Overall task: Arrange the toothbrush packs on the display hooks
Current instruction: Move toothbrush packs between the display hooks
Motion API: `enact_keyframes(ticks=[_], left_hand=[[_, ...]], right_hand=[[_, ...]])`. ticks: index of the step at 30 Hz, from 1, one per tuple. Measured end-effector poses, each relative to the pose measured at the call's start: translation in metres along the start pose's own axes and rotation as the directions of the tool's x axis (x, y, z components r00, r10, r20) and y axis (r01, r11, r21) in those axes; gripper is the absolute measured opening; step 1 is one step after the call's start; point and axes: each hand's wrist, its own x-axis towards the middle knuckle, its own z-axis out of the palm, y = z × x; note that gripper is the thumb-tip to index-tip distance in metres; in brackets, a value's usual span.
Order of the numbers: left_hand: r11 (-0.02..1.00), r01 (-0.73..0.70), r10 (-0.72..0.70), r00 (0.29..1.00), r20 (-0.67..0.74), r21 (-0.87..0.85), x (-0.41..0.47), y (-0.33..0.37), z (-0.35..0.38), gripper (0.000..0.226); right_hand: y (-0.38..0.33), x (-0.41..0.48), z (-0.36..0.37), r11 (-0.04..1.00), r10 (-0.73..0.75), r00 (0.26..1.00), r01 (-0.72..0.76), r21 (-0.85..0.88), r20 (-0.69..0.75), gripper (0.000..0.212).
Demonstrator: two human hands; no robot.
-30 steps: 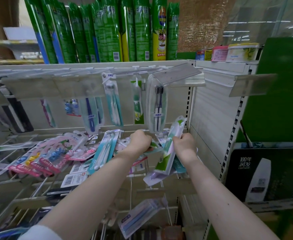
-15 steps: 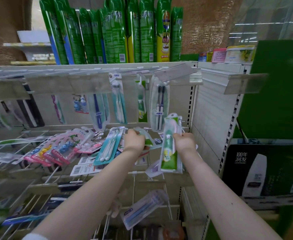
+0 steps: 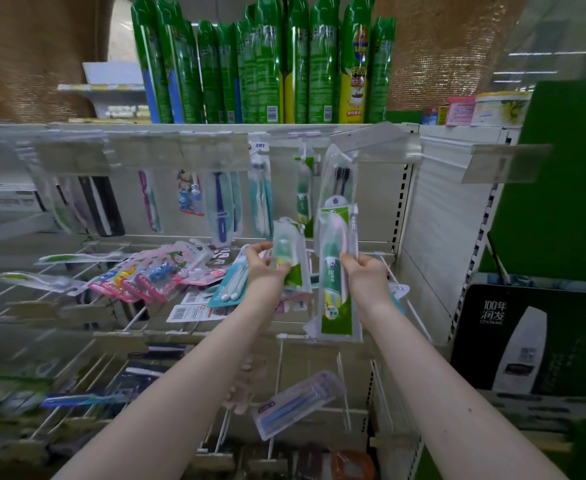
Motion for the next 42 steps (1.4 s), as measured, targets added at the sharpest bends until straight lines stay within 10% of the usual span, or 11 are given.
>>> enact_keyframes(ticks=[5, 13, 22, 42], left_hand=[[1.0, 0.021, -0.02, 0.998, 0.06, -0.012, 0.005, 0.005, -0.021, 0.065], [0.999, 0.016, -0.009, 0.976, 0.217, -0.028, 0.03, 0.02, -0.07, 0.1], [0.999, 0.03, -0.041, 0.944, 0.328, 0.038, 0.036, 0.03, -0.089, 0.034], [0.997, -0.003, -0.015, 0.976, 0.215, 0.081, 0.028, 0.047, -0.049, 0.062]], right_hand=[[-0.003, -0.001, 0.02, 1.0, -0.027, 1.0, 0.027, 0.013, 0.016, 0.044], [-0.01, -0.016, 0.064, 0.998, -0.046, 0.998, 0.047, 0.036, -0.031, 0.013], [-0.025, -0.025, 0.083, 0.99, -0.058, 0.996, 0.067, 0.127, -0.073, 0.046], [-0.048, -0.024, 0.056, 0.963, -0.248, 0.968, 0.252, 0.097, -0.05, 0.005]])
